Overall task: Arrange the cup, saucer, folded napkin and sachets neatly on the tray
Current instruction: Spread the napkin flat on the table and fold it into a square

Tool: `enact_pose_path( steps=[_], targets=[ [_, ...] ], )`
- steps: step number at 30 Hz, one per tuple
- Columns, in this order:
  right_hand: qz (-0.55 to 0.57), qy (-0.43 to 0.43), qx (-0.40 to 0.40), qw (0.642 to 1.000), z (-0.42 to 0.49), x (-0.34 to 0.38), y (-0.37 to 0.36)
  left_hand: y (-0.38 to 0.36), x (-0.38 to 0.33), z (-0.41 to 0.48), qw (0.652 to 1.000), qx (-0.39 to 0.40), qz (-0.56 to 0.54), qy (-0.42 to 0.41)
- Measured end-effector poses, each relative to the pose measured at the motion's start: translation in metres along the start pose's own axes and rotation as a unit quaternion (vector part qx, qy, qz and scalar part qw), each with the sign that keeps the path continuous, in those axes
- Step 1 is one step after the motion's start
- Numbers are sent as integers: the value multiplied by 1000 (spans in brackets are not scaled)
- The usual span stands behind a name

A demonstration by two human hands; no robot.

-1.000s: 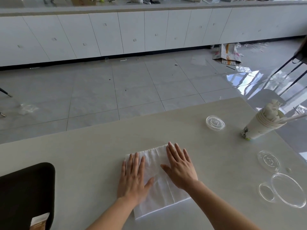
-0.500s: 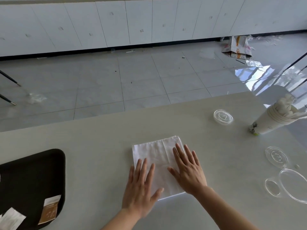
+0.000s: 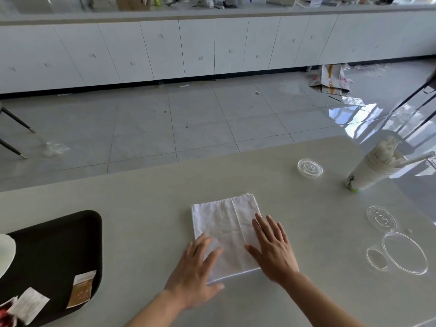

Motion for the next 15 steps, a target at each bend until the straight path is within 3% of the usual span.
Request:
enact_pose_path(
  steps=[7, 15],
  targets=[
    [23, 9, -7, 1000, -37, -3, -7, 13, -4, -21, 994, -73, 53, -66],
    [31, 47, 32, 998, -68, -12, -12, 7, -13, -36, 991, -97, 94, -16]
  ],
)
Point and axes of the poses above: each hand's wrist, its own z-axis towards the middle knuckle, its own y-axis out of the back of the hand, x = y × z, the point moved 3 cm from there along z, towards the middle knuckle, and after that the axes turned 13 degrees about x, right-handed, at the moved point
